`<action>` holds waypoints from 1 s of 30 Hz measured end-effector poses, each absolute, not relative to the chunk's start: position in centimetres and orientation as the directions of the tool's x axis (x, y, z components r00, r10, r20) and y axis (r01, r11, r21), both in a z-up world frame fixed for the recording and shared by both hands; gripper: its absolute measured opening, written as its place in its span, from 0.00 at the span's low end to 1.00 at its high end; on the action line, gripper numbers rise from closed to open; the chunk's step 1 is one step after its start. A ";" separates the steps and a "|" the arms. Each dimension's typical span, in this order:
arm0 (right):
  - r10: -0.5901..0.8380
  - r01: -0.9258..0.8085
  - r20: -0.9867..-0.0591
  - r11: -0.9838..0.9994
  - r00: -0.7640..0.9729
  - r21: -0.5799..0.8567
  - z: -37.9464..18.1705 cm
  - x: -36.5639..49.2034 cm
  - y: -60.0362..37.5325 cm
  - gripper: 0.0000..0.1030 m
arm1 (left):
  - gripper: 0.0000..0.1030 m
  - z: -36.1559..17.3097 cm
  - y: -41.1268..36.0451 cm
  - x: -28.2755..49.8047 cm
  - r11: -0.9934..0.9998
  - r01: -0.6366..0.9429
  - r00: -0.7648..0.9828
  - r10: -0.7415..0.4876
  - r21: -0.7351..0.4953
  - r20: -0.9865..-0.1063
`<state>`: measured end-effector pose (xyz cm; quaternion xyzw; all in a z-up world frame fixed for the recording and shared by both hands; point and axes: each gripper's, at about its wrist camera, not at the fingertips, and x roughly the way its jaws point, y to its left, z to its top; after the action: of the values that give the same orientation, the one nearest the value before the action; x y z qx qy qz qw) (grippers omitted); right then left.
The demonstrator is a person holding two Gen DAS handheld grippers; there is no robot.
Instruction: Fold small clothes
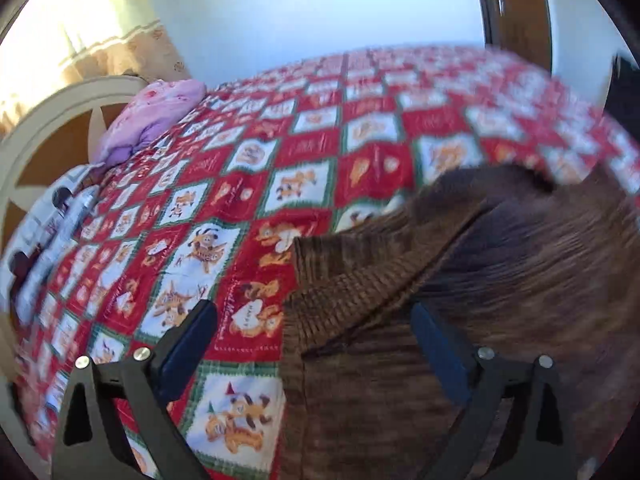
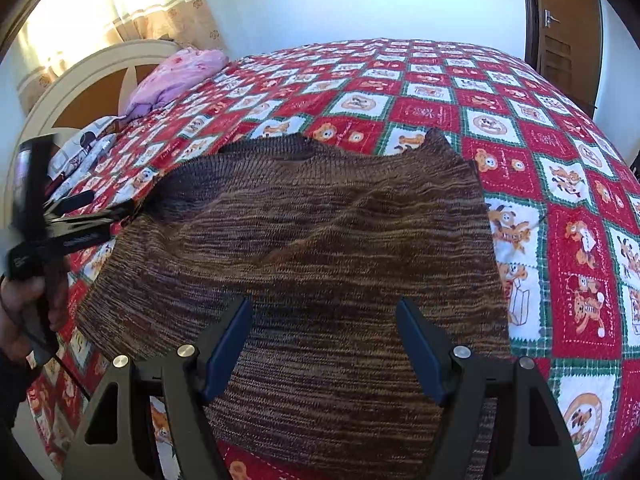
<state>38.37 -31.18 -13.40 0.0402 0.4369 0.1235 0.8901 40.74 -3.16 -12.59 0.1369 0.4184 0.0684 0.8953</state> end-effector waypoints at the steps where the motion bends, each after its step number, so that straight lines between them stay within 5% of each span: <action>1: 0.257 -0.188 -0.764 0.966 0.591 0.179 -13.3 38.1 -31.2 0.73 | 0.97 -13.1 -2.7 41.9 0.942 -0.042 0.630 0.283 0.332 -0.724; 8: 0.250 -0.197 -0.750 0.967 0.612 0.162 -12.8 36.9 -32.1 0.73 | 0.96 -11.5 4.2 42.9 0.928 -0.266 0.605 0.371 0.260 -0.704; 20: 0.211 -0.150 -0.809 0.977 0.549 0.153 -15.6 34.5 -34.8 0.73 | 0.97 -15.0 1.7 32.1 0.964 -0.061 0.590 0.244 0.259 -0.770; 30: 0.130 -0.151 -0.812 0.987 0.569 0.053 -14.4 32.4 -33.7 0.73 | 0.97 -14.8 3.2 29.2 0.973 -0.112 0.621 0.227 0.201 -0.750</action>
<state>32.41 -33.68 -14.39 -0.0112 0.4572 0.0792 0.8857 29.17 3.20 -14.84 0.0673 0.4249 0.0944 0.8978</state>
